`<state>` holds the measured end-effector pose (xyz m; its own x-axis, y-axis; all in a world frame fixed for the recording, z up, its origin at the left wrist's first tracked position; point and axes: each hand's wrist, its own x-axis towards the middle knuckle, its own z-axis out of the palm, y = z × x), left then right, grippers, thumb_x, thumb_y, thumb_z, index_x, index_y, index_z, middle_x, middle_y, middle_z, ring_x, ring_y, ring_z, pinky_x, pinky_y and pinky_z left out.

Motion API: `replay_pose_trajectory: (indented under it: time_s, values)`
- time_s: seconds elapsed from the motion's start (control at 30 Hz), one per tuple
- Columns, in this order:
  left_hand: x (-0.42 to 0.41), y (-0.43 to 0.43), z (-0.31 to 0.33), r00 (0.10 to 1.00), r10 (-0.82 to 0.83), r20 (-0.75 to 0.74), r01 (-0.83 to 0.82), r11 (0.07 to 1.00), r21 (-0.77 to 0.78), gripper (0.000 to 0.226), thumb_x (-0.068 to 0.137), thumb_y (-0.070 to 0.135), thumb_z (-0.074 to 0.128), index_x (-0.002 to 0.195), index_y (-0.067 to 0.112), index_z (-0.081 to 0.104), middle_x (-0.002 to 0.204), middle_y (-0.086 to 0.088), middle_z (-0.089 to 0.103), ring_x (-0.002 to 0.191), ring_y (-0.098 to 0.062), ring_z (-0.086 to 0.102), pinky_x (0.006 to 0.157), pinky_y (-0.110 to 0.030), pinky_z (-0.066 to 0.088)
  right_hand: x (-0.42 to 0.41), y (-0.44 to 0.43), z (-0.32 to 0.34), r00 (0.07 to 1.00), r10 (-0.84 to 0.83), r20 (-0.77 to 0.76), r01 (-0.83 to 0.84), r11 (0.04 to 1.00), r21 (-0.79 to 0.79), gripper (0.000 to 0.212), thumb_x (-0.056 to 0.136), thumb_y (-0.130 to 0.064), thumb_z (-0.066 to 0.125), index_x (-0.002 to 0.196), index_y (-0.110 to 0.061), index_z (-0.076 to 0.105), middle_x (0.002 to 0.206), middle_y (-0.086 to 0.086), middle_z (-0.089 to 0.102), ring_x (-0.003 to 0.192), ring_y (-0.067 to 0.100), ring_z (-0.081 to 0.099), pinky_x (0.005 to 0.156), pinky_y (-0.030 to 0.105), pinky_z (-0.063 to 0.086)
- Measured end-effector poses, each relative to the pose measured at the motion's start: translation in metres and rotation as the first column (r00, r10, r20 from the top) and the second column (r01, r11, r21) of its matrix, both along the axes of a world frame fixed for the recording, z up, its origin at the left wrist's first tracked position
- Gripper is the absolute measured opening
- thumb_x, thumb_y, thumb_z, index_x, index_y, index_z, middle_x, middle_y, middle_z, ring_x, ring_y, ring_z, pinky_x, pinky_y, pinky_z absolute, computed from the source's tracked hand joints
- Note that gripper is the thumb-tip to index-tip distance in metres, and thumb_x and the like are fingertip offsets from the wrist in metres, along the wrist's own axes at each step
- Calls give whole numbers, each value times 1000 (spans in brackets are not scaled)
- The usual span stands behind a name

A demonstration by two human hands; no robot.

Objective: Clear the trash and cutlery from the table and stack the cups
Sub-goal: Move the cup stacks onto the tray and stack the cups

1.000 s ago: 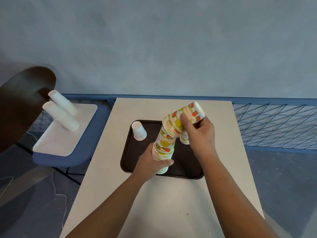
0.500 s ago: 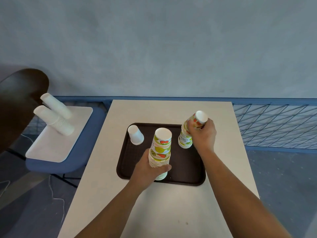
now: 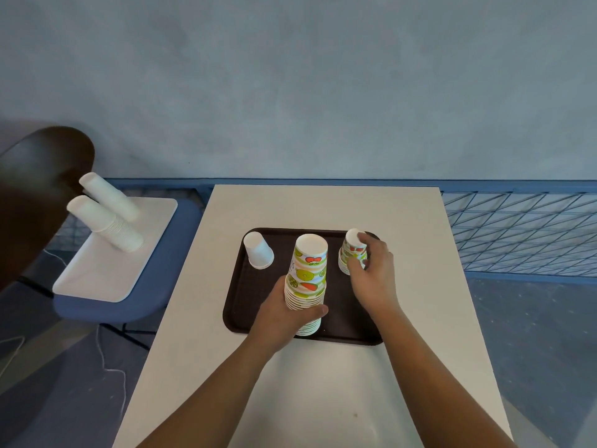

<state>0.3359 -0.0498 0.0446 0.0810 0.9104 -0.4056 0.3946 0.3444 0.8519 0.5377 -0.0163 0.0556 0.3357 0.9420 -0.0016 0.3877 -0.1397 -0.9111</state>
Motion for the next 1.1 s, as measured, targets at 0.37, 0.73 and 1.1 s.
replay_pose_trajectory:
  time_s: [0.37,0.73,1.1]
  values:
    - [10,-13,19,996,-88,12,87,994,71,83,57,53,96,129,43,57,123,14,72,116,-13,69,103,-49,56,-24,-46,63,925,380,-13,-380,925,13,49,79,-50,81,119,-40,53,104,-31,62,98,-10,64,77,9,52]
    - [2,-24,33,994,-110,-10,111,988,111,79,62,47,94,130,46,55,120,19,72,111,-5,70,101,-43,58,-25,-57,86,928,369,-52,-365,928,80,47,81,-48,80,120,-38,57,110,-24,68,103,-6,66,84,16,56]
    - [1,-30,38,993,-100,-68,106,990,97,76,57,54,91,123,43,55,113,17,71,106,-7,69,97,-39,59,-27,-57,92,943,116,-313,-91,991,94,36,87,-37,78,116,-20,66,105,-12,74,98,1,71,82,21,60]
